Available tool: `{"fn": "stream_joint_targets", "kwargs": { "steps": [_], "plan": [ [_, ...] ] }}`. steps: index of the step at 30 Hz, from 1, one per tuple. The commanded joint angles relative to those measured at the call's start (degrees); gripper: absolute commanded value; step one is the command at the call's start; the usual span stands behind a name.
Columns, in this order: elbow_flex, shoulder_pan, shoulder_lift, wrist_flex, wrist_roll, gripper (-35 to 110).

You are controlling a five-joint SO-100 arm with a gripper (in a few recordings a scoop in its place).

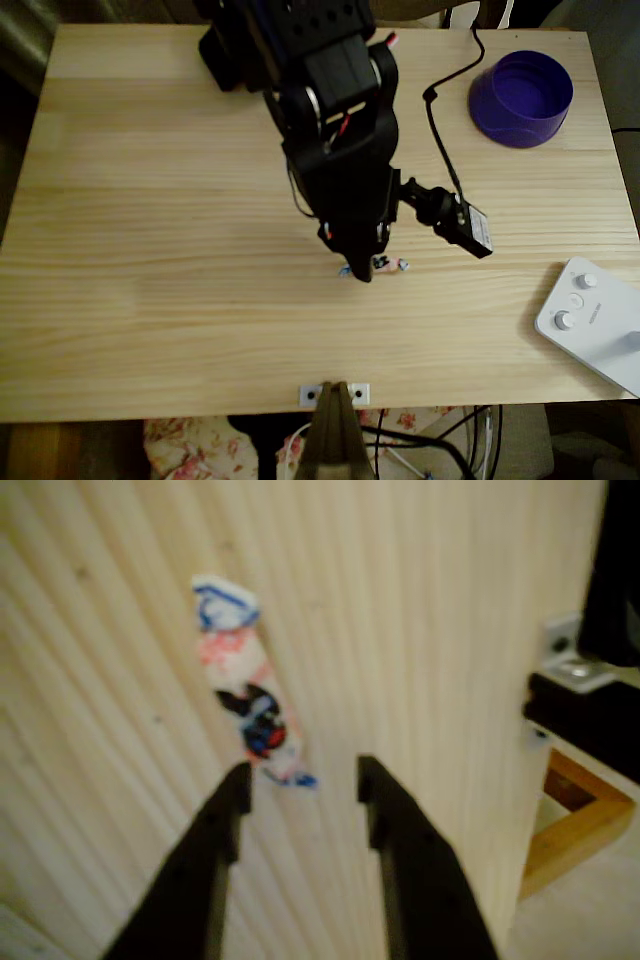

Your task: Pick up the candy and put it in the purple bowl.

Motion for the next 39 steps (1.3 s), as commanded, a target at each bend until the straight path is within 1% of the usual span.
{"fn": "stream_joint_targets", "kwargs": {
  "steps": [1,4,20,33,39],
  "plan": [
    [-6.2,-0.5,1.6,1.7,-1.8,19],
    [-6.9,-0.7,1.5,2.9,-1.9,22],
    [-9.3,-3.0,0.7,7.1,-0.4,24],
    [-10.2,-3.0,-3.7,4.1,-0.7,24],
    [-10.0,-1.9,-6.0,0.5,-1.2,24]
  ]
}}
